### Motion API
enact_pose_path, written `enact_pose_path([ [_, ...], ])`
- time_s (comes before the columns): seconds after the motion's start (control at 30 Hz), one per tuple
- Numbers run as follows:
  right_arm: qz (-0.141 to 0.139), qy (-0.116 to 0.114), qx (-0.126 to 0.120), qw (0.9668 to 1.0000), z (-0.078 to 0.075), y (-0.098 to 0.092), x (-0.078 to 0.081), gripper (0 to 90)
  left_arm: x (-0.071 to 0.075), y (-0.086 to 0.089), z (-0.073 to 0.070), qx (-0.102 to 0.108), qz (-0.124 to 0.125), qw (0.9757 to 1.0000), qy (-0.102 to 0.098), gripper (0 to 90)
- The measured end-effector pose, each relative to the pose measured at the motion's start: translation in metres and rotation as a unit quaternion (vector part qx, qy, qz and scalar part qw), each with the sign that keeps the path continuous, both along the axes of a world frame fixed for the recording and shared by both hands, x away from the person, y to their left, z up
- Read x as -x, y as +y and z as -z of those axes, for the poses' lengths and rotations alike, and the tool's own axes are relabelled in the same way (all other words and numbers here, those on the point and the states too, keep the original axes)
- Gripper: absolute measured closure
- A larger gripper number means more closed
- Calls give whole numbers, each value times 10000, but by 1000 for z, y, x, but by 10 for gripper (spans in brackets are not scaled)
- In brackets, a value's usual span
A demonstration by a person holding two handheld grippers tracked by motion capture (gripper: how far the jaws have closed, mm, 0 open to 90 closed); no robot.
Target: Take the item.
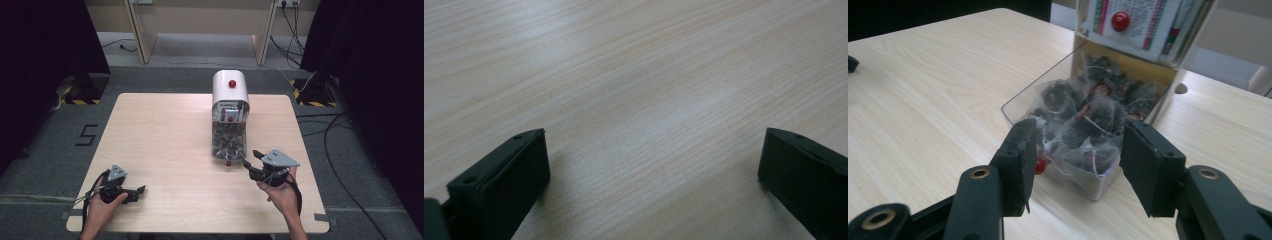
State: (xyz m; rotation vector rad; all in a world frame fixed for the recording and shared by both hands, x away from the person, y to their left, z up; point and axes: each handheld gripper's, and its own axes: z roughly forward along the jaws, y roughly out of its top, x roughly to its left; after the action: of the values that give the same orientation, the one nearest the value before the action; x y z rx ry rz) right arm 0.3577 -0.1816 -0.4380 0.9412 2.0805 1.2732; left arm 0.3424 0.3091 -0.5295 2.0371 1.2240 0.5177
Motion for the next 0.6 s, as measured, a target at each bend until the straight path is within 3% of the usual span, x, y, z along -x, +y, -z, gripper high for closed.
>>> enact_pose_path([
  [0.6,-315,146,127,9993,13,24,3,465,0,0,0,0,-1,10000,0,0],
])
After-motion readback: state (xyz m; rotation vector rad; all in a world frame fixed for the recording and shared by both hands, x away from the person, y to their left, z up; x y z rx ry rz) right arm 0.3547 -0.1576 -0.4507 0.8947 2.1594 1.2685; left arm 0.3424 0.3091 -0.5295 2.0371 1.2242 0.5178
